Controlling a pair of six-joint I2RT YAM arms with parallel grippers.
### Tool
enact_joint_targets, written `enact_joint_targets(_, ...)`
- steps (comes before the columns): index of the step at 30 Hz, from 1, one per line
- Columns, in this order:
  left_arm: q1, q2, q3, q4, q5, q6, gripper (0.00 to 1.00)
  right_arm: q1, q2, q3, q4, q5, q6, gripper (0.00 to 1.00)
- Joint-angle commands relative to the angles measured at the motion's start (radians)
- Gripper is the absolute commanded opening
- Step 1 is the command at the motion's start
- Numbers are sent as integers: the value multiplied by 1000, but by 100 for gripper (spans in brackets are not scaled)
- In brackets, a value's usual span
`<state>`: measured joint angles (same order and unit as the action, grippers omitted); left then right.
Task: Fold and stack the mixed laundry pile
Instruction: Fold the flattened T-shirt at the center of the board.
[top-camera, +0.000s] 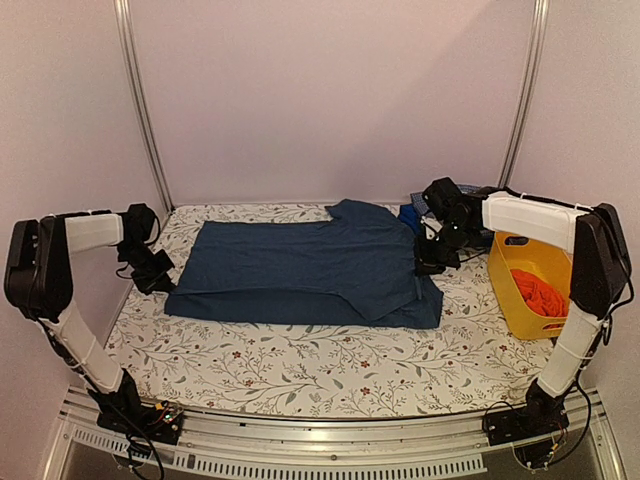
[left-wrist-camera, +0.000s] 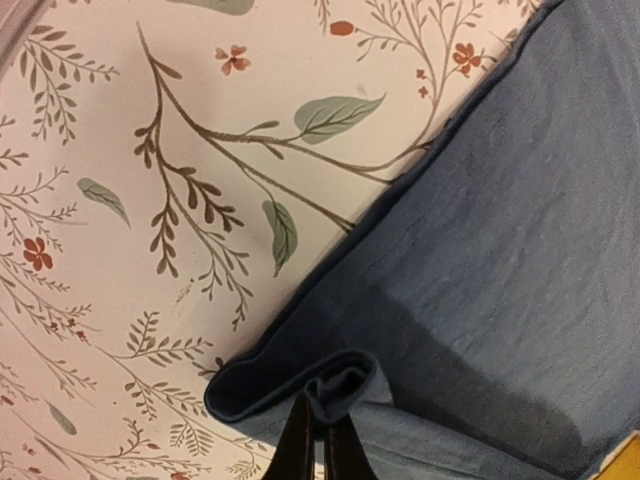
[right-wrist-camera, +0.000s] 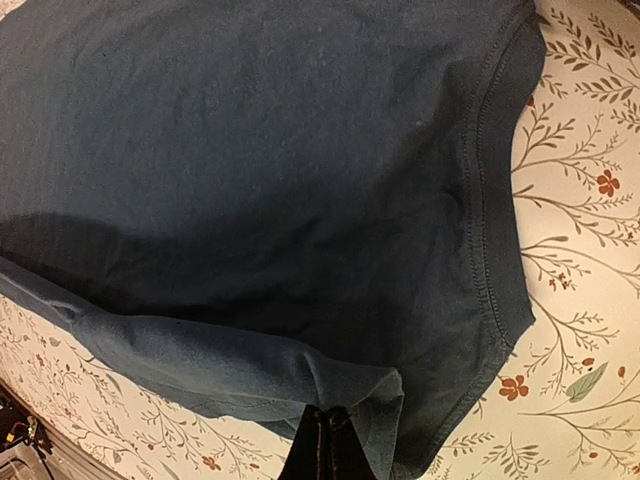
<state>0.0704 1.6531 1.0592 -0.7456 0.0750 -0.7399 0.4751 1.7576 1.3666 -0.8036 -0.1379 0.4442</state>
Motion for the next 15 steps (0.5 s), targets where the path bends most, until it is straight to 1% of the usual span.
enact_joint_targets(1, 8, 31, 27, 41, -7, 22, 0, -12, 63, 43, 39, -9, -53, 0)
enact_joint_targets(15, 8, 119, 74, 47, -31, 42, 0, -56, 184, 144, 48, -5, -130, 0)
